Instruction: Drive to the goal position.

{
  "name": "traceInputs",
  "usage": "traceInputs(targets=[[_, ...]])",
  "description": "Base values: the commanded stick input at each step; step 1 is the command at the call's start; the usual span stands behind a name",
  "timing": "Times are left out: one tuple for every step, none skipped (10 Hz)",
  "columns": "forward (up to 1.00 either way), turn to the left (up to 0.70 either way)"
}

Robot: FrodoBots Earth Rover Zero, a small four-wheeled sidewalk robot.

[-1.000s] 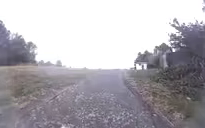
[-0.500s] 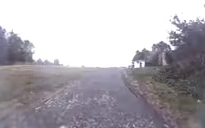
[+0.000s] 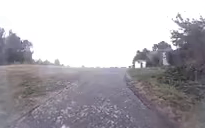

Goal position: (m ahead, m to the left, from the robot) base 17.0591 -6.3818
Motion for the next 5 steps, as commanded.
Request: traceInputs(targets=[[0.7, 0.0], [0.7, -0.02], [0.7, -0.13], [0.7, -0.07], [0.7, -0.02]])
